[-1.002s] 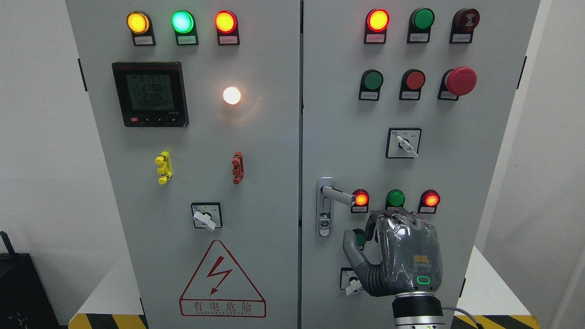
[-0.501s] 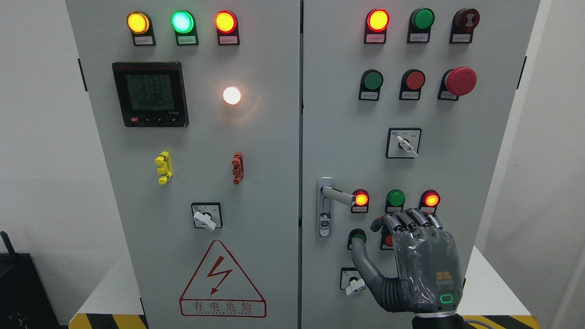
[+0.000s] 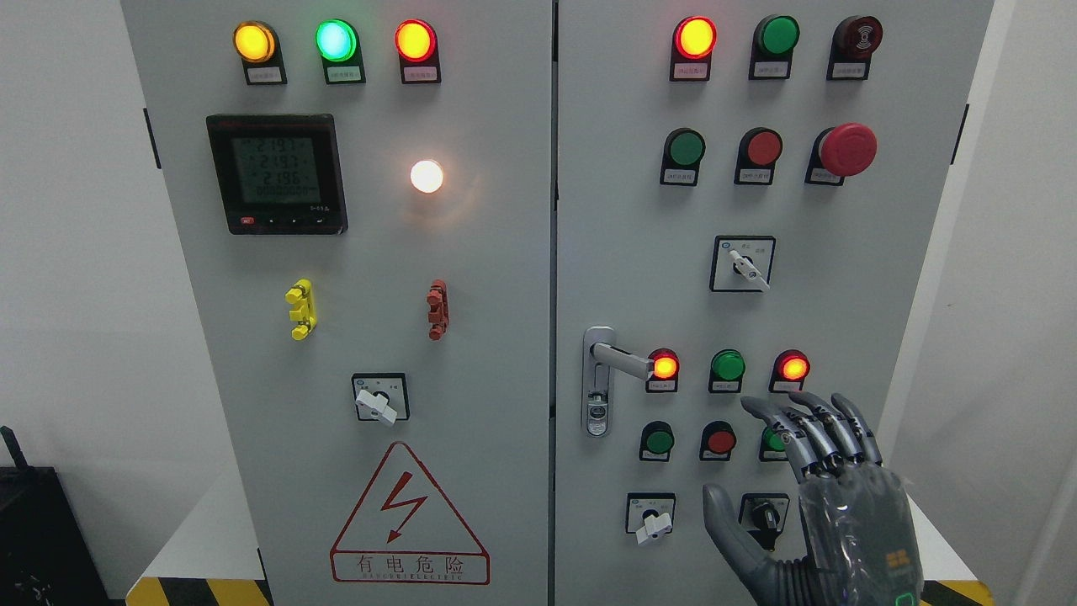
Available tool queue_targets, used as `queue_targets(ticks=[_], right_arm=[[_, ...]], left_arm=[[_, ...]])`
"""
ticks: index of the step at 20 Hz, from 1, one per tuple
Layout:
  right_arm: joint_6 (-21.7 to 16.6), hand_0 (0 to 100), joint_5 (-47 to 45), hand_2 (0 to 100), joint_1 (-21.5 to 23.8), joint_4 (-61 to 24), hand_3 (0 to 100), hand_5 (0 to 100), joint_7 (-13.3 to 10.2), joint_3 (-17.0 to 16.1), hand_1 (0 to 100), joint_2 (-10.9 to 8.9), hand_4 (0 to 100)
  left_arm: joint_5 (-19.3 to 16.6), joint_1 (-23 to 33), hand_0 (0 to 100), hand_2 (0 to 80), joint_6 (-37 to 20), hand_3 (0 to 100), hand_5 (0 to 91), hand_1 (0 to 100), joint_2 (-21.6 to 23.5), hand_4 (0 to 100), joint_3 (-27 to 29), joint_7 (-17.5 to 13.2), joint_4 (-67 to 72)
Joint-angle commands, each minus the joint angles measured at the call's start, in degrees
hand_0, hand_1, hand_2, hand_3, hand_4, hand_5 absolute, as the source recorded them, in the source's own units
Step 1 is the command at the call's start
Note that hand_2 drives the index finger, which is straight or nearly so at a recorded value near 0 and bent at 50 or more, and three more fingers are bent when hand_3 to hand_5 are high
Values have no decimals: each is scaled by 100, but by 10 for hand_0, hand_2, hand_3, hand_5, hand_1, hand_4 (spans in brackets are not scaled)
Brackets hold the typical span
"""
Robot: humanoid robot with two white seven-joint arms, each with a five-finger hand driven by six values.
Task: Release door handle
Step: 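Open the right hand and pull it away from the handle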
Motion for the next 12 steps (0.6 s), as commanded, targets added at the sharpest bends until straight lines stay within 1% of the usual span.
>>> queue_targets(ticks=[1,3,7,8,10,12], right_arm=[[-61,462,-369,0,101,-55,0,0,-13,-470,190,-354,0],[-79,459,-544,0,92,-64,0,0,-13,-531,186,-354,0],[-88,453,-624,0,48,-81,0,0,-4,-496,164,-336,0],[-88,451,-624,0,5,-81,0,0,5,-453,163,-310,0],[-88,446,-624,0,-101,-73,0,0,5,-374,156,-187,0],[-79,444,-616,0,-127,-73,0,0,22,-224,154,-160,0]], left_arm=[[0,0,0,32,6,173,0,0,0,128,0,0,0],[0,0,0,32,-2,173,0,0,0,128,0,0,8],[0,0,0,32,-2,173,0,0,0,128,0,0,0],[0,0,0,32,6,173,0,0,0,128,0,0,0],[0,0,0,32,6,173,0,0,0,128,0,0,0],[0,0,0,32,6,173,0,0,0,127,0,0,0]])
